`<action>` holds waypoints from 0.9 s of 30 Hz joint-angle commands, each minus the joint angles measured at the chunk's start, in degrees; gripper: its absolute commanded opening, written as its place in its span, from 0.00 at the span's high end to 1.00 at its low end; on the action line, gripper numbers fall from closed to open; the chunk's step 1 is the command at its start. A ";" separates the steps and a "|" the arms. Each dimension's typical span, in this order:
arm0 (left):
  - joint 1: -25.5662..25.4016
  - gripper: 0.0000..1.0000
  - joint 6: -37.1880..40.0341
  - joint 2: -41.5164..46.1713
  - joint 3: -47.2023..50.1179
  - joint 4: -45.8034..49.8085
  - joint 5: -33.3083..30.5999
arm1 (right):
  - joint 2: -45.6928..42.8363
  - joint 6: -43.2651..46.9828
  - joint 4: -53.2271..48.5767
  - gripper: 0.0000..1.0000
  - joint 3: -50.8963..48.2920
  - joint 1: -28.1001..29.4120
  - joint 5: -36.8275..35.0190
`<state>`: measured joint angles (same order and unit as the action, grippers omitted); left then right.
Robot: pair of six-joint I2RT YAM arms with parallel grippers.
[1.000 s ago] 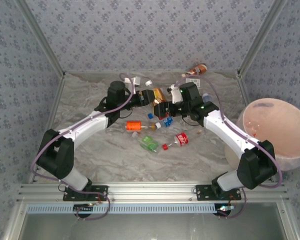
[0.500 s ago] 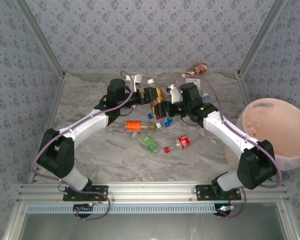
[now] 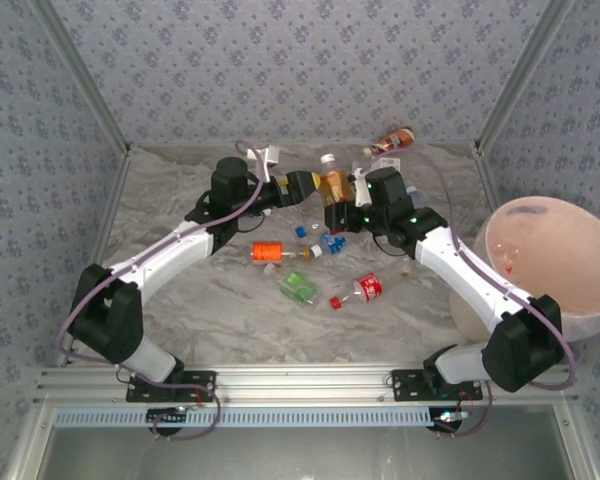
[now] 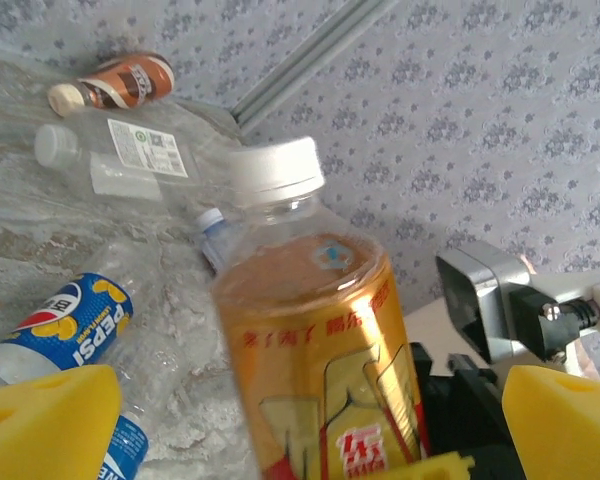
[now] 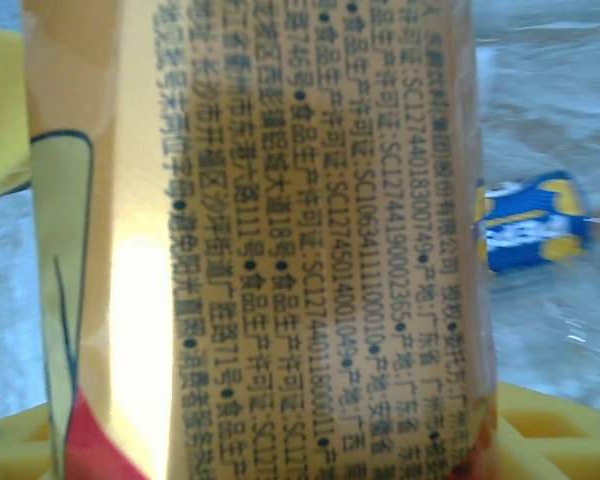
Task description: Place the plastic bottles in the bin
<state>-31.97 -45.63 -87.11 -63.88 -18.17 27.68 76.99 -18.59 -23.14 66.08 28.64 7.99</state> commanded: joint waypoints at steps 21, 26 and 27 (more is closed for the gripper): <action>-0.29 0.02 1.15 2.78 6.09 -1.23 -14.35 | -28.73 21.52 3.66 0.51 0.32 -9.56 -44.63; -0.29 0.02 1.32 2.93 6.26 -0.24 -14.18 | -33.42 19.42 7.22 0.51 -2.14 -18.94 -49.80; -0.30 0.02 1.58 3.12 6.39 -0.13 -14.10 | -34.26 18.59 7.59 0.50 -3.16 -20.96 -50.13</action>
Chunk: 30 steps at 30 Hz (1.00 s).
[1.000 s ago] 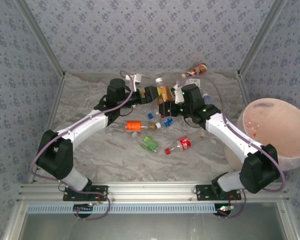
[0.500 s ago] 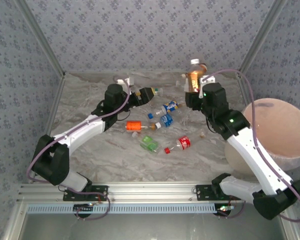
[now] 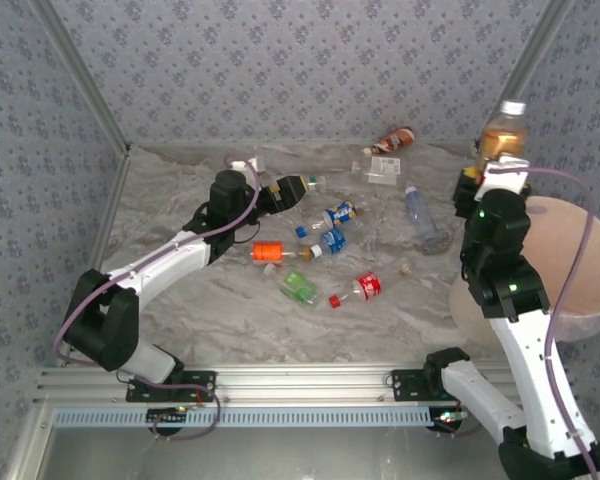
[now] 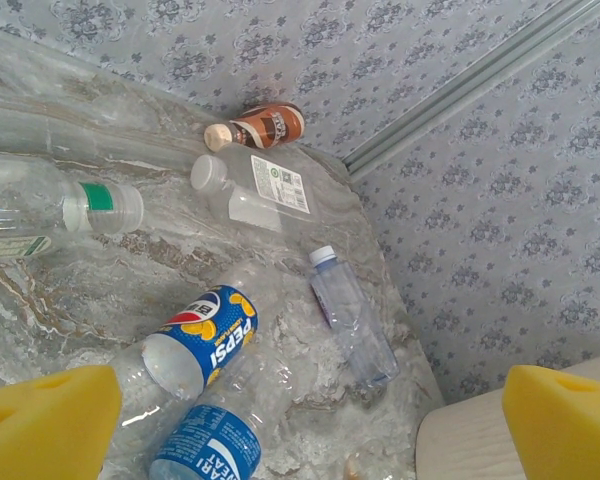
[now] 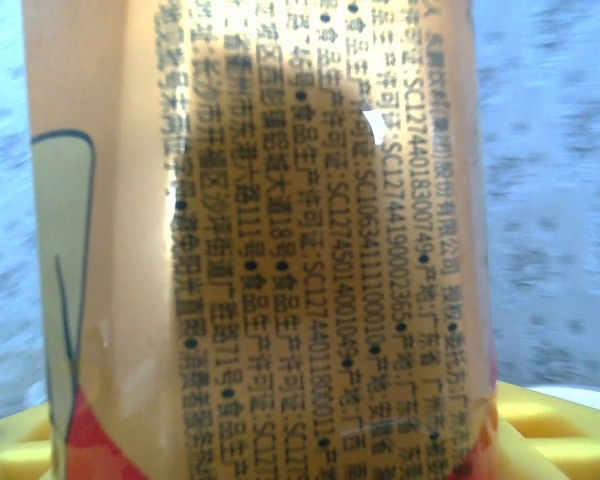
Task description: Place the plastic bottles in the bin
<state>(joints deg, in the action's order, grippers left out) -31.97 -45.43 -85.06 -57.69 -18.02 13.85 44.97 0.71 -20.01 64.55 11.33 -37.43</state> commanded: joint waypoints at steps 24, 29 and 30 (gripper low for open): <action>-0.30 0.02 2.32 1.38 -2.34 6.69 -1.47 | -6.68 -18.37 -17.32 0.40 -13.19 -27.33 -3.73; -0.29 0.02 2.64 1.13 -2.94 7.87 -1.70 | -6.13 -18.43 -16.73 0.29 -14.72 -28.51 -5.78; -0.30 0.02 2.63 0.97 -3.04 7.91 -1.77 | -6.03 -18.30 -16.65 0.28 -14.79 -28.73 -5.35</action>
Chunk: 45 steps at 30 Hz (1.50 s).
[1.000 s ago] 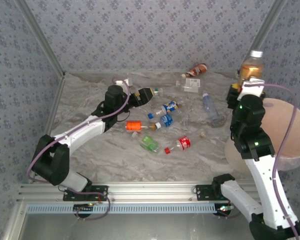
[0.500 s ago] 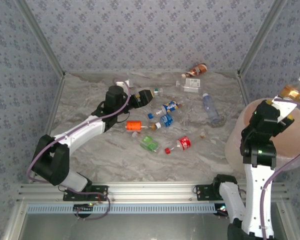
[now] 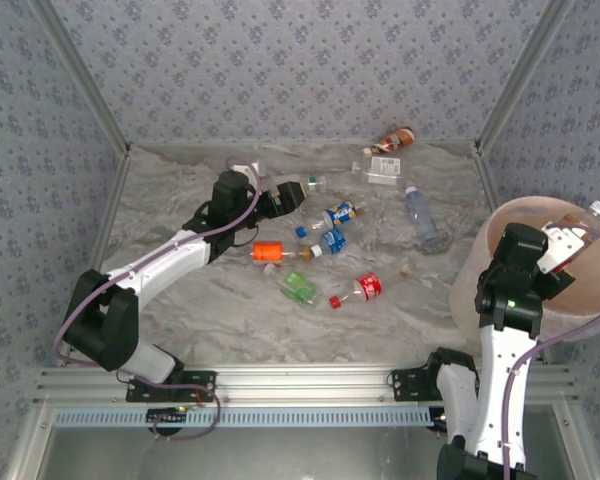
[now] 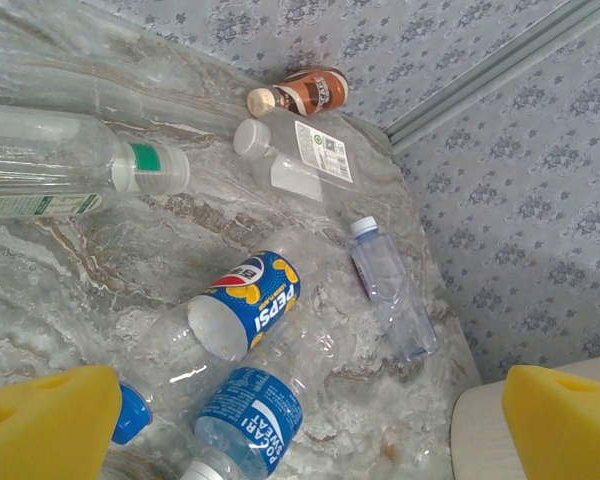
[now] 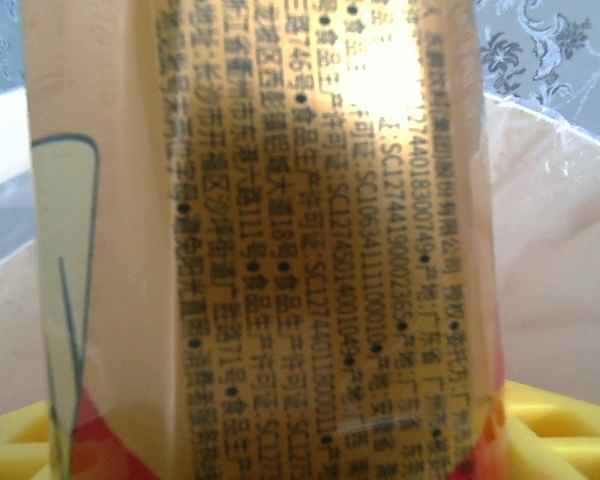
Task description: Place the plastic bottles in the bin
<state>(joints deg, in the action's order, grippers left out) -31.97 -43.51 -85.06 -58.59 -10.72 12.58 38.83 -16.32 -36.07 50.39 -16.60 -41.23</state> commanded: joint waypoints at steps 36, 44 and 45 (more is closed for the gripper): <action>0.64 0.02 -4.67 -1.36 0.57 2.13 -5.57 | -3.08 -8.09 5.88 0.00 9.44 2.99 48.54; 1.18 0.02 -6.02 -0.73 2.26 1.76 -6.42 | 2.52 -10.22 11.99 0.00 9.40 17.38 56.07; 1.24 0.02 -6.21 -0.58 2.54 1.76 -6.64 | 3.07 -11.38 13.46 0.00 8.60 19.97 55.42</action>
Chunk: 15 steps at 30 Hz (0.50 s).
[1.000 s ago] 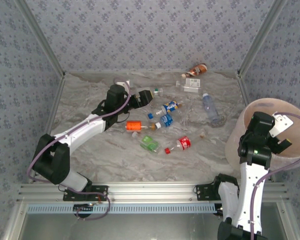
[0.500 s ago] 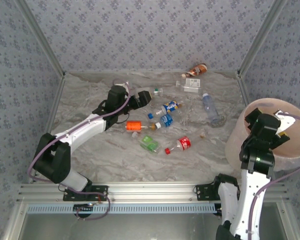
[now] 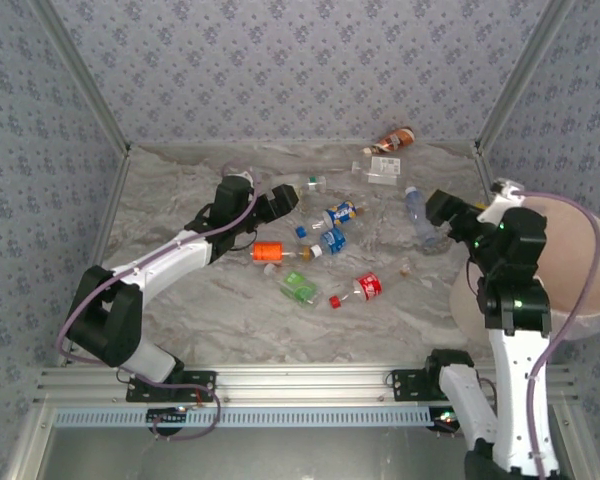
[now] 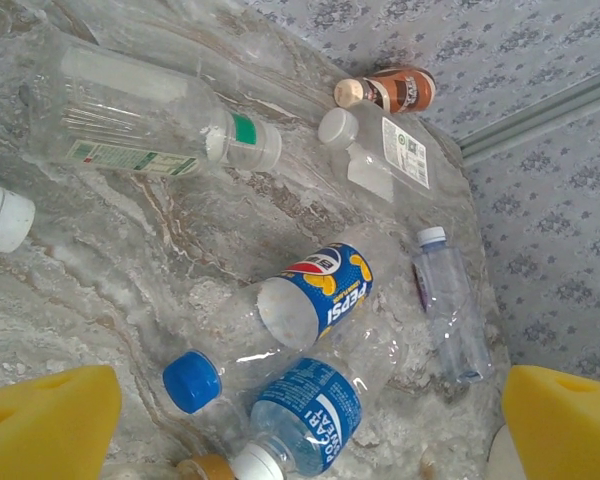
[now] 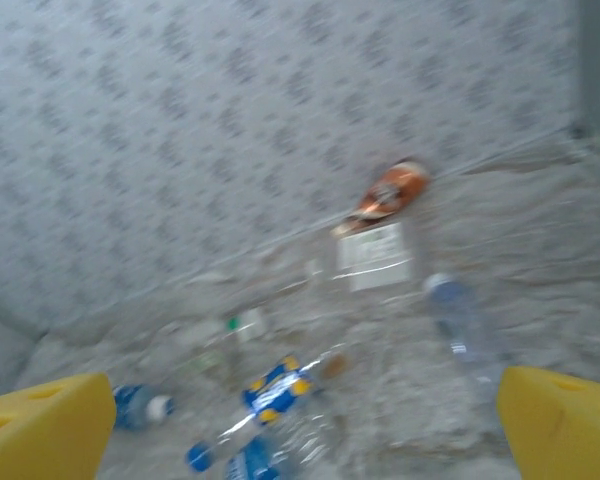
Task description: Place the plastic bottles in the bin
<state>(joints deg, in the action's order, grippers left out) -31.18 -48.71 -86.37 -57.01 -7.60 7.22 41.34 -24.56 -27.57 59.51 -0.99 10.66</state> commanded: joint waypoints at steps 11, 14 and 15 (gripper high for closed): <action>2.47 0.02 -2.66 2.41 4.12 -0.85 -2.57 | 12.36 -13.83 -0.87 0.00 -2.42 28.80 -23.39; 3.26 0.02 -3.44 2.54 5.47 -2.10 -2.43 | 15.62 -19.21 -3.78 0.00 -2.98 31.16 -29.85; 3.62 0.02 -3.74 2.54 5.76 -2.53 -1.95 | 16.80 -21.78 -4.95 0.00 -3.01 31.28 -31.00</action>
<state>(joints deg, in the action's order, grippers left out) -28.36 -51.20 -85.58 -52.40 -7.92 5.48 56.58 -38.24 -27.97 57.06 29.45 -10.11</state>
